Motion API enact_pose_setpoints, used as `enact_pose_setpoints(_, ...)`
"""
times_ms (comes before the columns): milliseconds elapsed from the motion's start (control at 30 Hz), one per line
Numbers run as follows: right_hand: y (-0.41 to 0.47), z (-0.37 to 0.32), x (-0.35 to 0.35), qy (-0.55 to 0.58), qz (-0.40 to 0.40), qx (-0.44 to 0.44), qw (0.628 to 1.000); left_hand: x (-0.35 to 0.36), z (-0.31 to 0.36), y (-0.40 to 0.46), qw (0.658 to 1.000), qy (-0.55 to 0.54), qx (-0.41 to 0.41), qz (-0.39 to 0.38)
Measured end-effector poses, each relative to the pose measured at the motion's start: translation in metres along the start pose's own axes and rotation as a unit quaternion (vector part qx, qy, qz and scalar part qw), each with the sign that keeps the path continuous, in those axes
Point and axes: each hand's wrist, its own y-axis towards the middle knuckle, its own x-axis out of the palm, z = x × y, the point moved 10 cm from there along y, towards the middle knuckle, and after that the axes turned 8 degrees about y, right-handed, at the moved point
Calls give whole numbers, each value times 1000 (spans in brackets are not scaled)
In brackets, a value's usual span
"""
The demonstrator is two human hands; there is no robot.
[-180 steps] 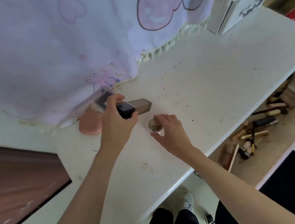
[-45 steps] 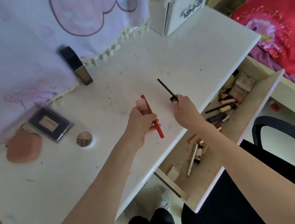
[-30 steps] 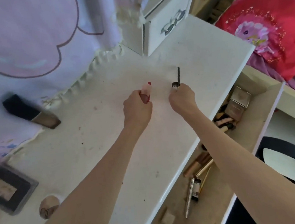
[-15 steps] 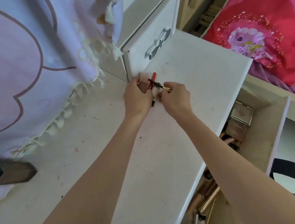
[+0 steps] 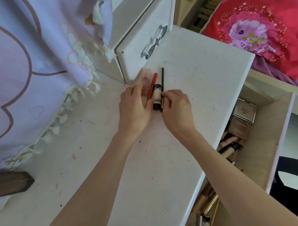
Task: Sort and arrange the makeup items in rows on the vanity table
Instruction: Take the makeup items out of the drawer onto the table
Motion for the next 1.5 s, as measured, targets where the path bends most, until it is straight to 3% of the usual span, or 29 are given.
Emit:
enact_pose_setpoints(200,-8,-4,2,-87,-34,-69,993,2,0,-2,998,50,25,-37)
enact_pose_setpoints(467,-36,5,0,-167,-91,-109,976,-9,-1,-35,997,54,40,-22)
enact_pose_setpoints(600,-62,20,0,-238,-131,-104,957,-8,-1,-66,993,105,50,-28)
enact_pose_setpoints(900,-161,36,-34,-250,-136,-65,956,1,18,-180,976,171,115,-70)
enact_pose_setpoints(1133,-245,48,-75,-238,-91,-47,966,-1,39,-275,972,151,162,-79)
enact_pose_setpoints(1267,-273,73,-80,-241,-116,-25,963,8,67,-325,974,73,212,-42)
enact_pose_setpoints(1367,-283,95,-72,-343,-163,-22,925,36,71,-351,979,30,187,-75)
enact_pose_setpoints(1500,-267,111,-53,-455,-257,-45,851,102,43,-359,980,23,49,-192)
